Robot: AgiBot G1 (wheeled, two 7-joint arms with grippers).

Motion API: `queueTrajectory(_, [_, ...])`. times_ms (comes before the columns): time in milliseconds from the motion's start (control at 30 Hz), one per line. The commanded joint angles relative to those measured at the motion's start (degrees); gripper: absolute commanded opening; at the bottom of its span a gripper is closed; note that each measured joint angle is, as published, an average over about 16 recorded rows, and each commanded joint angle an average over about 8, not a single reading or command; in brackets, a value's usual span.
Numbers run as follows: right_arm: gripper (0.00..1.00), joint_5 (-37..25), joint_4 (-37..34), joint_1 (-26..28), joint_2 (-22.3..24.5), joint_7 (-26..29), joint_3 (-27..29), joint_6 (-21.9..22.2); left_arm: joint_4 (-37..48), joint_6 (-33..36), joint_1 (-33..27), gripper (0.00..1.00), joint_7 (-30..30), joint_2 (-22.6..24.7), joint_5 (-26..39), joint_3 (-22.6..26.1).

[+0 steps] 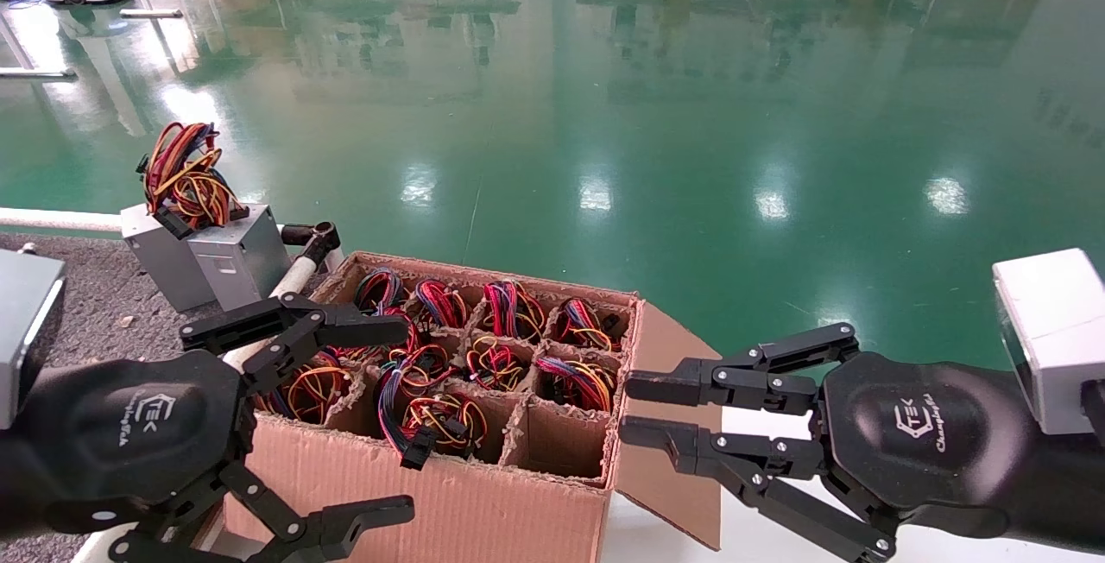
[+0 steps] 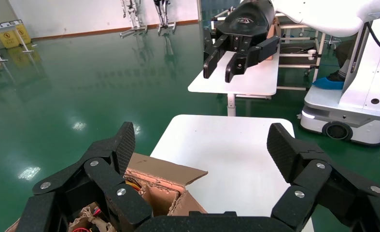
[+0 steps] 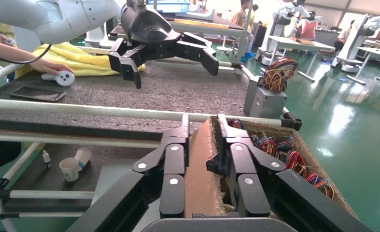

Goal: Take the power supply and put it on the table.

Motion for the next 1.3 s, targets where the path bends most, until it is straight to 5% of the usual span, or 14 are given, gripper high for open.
queueTrajectory(33, [0.0, 0.0, 0.0, 0.0, 0.0, 0.0, 0.0, 0.0, 0.0, 0.0, 0.0, 1.0, 0.0, 0.0, 0.0, 0.0])
queueTrajectory(400, [0.0, 0.0, 0.0, 0.0, 0.0, 0.0, 0.0, 0.0, 0.0, 0.0, 0.0, 1.0, 0.0, 0.0, 0.0, 0.0])
queueTrajectory(433, [0.07, 0.0, 0.0, 0.0, 0.0, 0.0, 0.0, 0.0, 0.0, 0.0, 0.0, 1.0, 0.0, 0.0, 0.0, 0.0])
queueTrajectory(667, [0.94, 0.0, 0.0, 0.0, 0.0, 0.0, 0.0, 0.0, 0.0, 0.0, 0.0, 1.0, 0.0, 0.0, 0.0, 0.0])
queueTrajectory(700, [1.0, 0.0, 0.0, 0.0, 0.0, 0.0, 0.0, 0.0, 0.0, 0.0, 0.0, 1.0, 0.0, 0.0, 0.0, 0.0])
queueTrajectory(1067, [1.0, 0.0, 0.0, 0.0, 0.0, 0.0, 0.0, 0.0, -0.7, -0.91, 0.38, 1.0, -0.87, -0.51, 1.62, 0.65])
queueTrajectory(1300, [1.0, 0.0, -0.01, 0.01, 0.0, 0.0, -0.01, 0.0, -2.97, -7.65, 2.11, 1.0, -5.47, -2.14, 6.98, 2.15])
